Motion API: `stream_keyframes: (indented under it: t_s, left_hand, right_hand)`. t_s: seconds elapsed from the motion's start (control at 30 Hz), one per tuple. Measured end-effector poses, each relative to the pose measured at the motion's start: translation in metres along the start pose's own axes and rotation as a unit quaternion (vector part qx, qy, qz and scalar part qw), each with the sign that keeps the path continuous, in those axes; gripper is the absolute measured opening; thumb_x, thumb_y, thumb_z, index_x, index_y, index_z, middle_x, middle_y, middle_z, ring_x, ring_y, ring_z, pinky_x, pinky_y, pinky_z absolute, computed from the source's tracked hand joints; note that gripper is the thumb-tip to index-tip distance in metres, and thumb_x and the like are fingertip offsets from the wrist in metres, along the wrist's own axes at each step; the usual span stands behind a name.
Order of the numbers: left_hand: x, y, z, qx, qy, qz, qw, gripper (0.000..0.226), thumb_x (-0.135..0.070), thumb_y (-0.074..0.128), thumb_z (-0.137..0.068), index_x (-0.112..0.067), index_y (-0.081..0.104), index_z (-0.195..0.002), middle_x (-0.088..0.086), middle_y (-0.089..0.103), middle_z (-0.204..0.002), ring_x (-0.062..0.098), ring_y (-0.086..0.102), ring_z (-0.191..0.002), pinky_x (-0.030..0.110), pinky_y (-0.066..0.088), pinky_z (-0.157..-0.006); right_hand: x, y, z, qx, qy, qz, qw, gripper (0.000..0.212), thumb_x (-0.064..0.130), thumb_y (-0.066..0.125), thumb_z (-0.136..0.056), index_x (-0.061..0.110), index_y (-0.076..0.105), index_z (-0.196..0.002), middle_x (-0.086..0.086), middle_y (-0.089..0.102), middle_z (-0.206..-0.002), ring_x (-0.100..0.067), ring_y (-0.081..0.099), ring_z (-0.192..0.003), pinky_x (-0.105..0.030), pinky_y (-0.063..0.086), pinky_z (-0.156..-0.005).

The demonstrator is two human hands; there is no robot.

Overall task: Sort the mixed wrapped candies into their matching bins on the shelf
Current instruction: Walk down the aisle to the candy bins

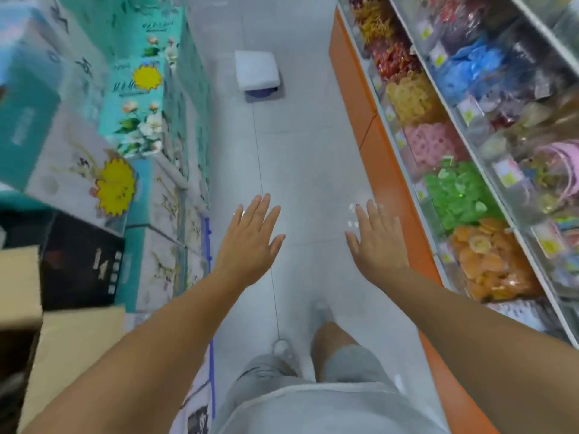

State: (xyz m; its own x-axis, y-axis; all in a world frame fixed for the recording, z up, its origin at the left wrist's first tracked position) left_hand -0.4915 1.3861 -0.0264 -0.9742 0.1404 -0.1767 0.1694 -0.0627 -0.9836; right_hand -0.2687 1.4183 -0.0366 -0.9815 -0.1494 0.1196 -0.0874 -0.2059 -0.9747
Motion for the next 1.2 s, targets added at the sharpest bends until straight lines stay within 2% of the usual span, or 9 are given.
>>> stream_keyframes:
  t_s: [0.23, 0.33, 0.47, 0.6, 0.73, 0.87, 1.0, 1.1, 1.2]
  left_hand:
    - [0.071, -0.007, -0.188, 0.013, -0.007, -0.005, 1.0, 0.069, -0.052, 0.011, -0.095, -0.014, 0.027, -0.15, 0.009, 0.017, -0.16, 0.023, 0.009, -0.148, 0.044, 0.01, -0.121]
    - [0.102, -0.015, -0.264, 0.02, -0.021, 0.001, 1.0, 0.069, -0.052, 0.013, -0.095, -0.013, 0.028, -0.15, 0.01, 0.02, -0.159, 0.024, 0.012, -0.148, 0.044, 0.013, -0.12]
    - [0.136, -0.035, -0.359, 0.023, -0.042, 0.022, 0.999, 0.069, -0.052, 0.013, -0.095, -0.013, 0.028, -0.15, 0.01, 0.018, -0.159, 0.024, 0.011, -0.148, 0.045, 0.012, -0.12]
    - [0.17, -0.047, -0.451, 0.031, -0.029, 0.007, 0.999, 0.073, -0.056, 0.002, -0.092, -0.017, 0.016, -0.153, 0.005, 0.006, -0.161, 0.019, -0.002, -0.149, 0.04, 0.0, -0.121]
    - [0.22, -0.055, -0.556, 0.016, -0.022, 0.002, 1.0, 0.073, -0.056, 0.005, -0.092, -0.018, 0.018, -0.153, 0.005, 0.008, -0.161, 0.019, 0.0, -0.149, 0.039, -0.001, -0.121]
    - [0.269, -0.052, -0.666, 0.025, 0.001, -0.002, 1.0, 0.074, -0.057, 0.003, -0.092, -0.018, 0.016, -0.153, 0.003, 0.006, -0.161, 0.018, -0.002, -0.149, 0.039, 0.0, -0.121]
    - [0.301, -0.055, -0.775, 0.06, 0.046, -0.028, 0.997, 0.066, -0.054, 0.011, -0.098, -0.019, 0.009, -0.154, 0.003, -0.001, -0.162, 0.017, -0.007, -0.149, 0.037, -0.006, -0.12]
    - [0.311, -0.063, -0.844, 0.072, 0.084, -0.024, 0.994, 0.062, -0.048, 0.022, -0.101, -0.019, 0.007, -0.154, 0.002, -0.004, -0.162, 0.017, -0.009, -0.148, 0.036, -0.007, -0.12]
    - [0.314, -0.066, -0.912, 0.081, 0.117, -0.012, 0.99, 0.061, -0.046, 0.026, -0.101, -0.019, 0.011, -0.154, 0.003, 0.0, -0.162, 0.017, -0.007, -0.149, 0.036, -0.008, -0.12]
  right_hand:
    - [0.002, -0.02, -0.199, -0.013, 0.0, -0.012, 1.0, 0.059, 0.039, 0.03, -0.102, 0.013, 0.018, -0.153, -0.01, 0.013, -0.16, -0.027, 0.005, -0.148, -0.048, 0.006, -0.119]
    - [0.004, -0.032, -0.281, 0.013, -0.017, -0.004, 1.0, 0.059, 0.04, 0.031, -0.101, 0.013, 0.018, -0.152, -0.011, 0.013, -0.16, -0.028, 0.006, -0.148, -0.049, 0.008, -0.119]
    - [0.001, -0.064, -0.387, 0.017, -0.034, 0.02, 0.999, 0.059, 0.039, 0.035, -0.1, 0.01, 0.026, -0.15, -0.014, 0.022, -0.158, -0.031, 0.016, -0.147, -0.05, 0.015, -0.116]
    - [0.015, -0.091, -0.488, 0.001, -0.031, 0.017, 0.999, 0.062, 0.044, 0.025, -0.097, 0.007, 0.04, -0.144, -0.018, 0.038, -0.149, -0.035, 0.032, -0.14, -0.055, 0.026, -0.111]
    - [0.033, -0.1, -0.591, 0.004, -0.029, 0.029, 0.999, 0.058, 0.041, 0.029, -0.102, 0.012, 0.022, -0.152, -0.011, 0.019, -0.159, -0.029, 0.012, -0.148, -0.05, 0.012, -0.118]
    - [0.037, -0.104, -0.686, 0.005, 0.016, 0.014, 1.0, 0.059, 0.042, 0.027, -0.102, 0.013, 0.02, -0.153, -0.01, 0.016, -0.16, -0.027, 0.008, -0.148, -0.047, 0.007, -0.118]
    - [0.038, -0.118, -0.771, 0.008, 0.073, -0.015, 0.997, 0.069, 0.05, 0.012, -0.094, 0.012, 0.029, -0.15, -0.011, 0.025, -0.157, -0.031, 0.017, -0.146, -0.049, 0.013, -0.117]
    - [0.038, -0.128, -0.823, 0.02, 0.112, -0.016, 0.993, 0.07, 0.05, 0.013, -0.093, 0.01, 0.035, -0.147, -0.013, 0.033, -0.153, -0.033, 0.026, -0.143, -0.05, 0.023, -0.113]
    - [0.036, -0.136, -0.876, 0.021, 0.139, -0.025, 0.99, 0.071, 0.049, 0.012, -0.092, 0.01, 0.038, -0.145, -0.016, 0.038, -0.15, -0.034, 0.031, -0.141, -0.05, 0.023, -0.113]
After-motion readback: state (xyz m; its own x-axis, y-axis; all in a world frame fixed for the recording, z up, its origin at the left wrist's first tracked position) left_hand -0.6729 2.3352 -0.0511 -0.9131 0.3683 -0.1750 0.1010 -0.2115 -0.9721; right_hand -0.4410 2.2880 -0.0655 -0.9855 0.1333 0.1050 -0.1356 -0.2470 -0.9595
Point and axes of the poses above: each hand's wrist, its own z-axis away from the middle knuckle, its own y-axis out of the palm, x = y × z, the point moved 9 cm from there along -z, towards the middle knuckle
